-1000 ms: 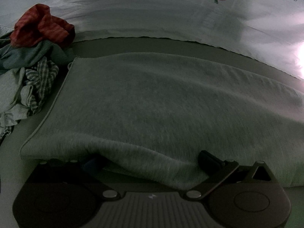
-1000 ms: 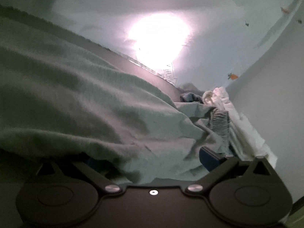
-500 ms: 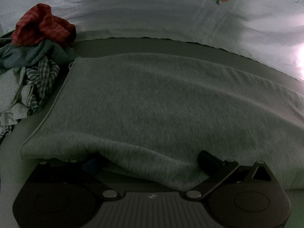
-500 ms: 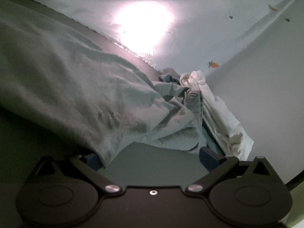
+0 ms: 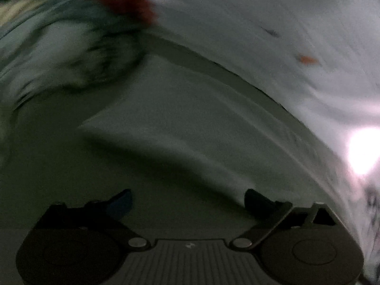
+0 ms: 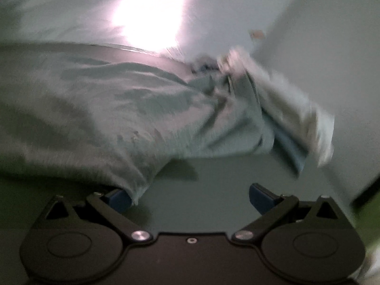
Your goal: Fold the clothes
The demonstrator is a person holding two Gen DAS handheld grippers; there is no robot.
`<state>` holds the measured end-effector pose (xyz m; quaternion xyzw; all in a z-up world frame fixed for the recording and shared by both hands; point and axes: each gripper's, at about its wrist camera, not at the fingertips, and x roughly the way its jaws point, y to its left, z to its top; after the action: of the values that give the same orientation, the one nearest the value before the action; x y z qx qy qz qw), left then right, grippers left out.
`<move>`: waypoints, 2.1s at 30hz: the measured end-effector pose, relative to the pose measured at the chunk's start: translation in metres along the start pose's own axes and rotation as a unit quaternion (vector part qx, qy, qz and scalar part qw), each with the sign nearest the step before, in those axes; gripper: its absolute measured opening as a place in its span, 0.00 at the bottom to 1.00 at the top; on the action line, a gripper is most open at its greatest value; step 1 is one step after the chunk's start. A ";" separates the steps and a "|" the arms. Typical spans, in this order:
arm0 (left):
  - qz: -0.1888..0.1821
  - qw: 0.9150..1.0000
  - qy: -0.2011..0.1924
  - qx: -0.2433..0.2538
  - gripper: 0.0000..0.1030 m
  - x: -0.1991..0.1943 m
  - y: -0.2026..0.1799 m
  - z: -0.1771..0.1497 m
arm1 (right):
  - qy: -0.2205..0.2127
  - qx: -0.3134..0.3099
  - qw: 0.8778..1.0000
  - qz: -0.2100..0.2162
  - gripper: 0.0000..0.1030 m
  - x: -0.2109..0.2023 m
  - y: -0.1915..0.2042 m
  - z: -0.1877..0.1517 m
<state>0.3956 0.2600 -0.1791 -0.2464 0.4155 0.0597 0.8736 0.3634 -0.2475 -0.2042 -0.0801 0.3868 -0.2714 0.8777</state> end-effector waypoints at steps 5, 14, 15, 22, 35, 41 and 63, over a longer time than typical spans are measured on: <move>-0.028 0.994 -0.024 -0.098 0.89 -0.003 0.047 0.014 | 0.087 0.213 0.961 0.155 1.00 0.014 -0.041 0.002; -0.023 0.987 -0.055 -0.148 0.87 0.024 0.061 0.057 | 0.096 0.437 0.862 0.237 1.00 0.023 -0.072 -0.005; -0.014 0.987 -0.059 -0.147 0.77 0.026 0.059 0.060 | 0.096 0.450 0.855 0.239 0.99 0.025 -0.074 -0.006; 0.019 0.983 -0.062 -0.169 0.32 0.032 0.065 0.071 | 0.105 0.593 0.754 0.262 0.94 0.037 -0.092 -0.025; 0.058 0.985 -0.095 -0.134 0.04 0.019 0.061 0.086 | 0.159 0.421 0.865 0.222 0.03 0.043 -0.061 0.025; 0.083 0.984 -0.126 -0.095 0.05 -0.014 0.062 0.096 | 0.144 0.447 0.848 0.246 0.02 0.018 -0.082 0.004; 0.169 0.982 -0.028 -0.082 0.33 0.023 0.069 0.086 | 0.038 0.564 0.816 0.124 0.78 0.118 -0.180 0.020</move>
<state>0.4493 0.3590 -0.1763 -0.2420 0.4203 0.2475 0.8387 0.3684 -0.4637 -0.2020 0.4879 0.2060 -0.3336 0.7799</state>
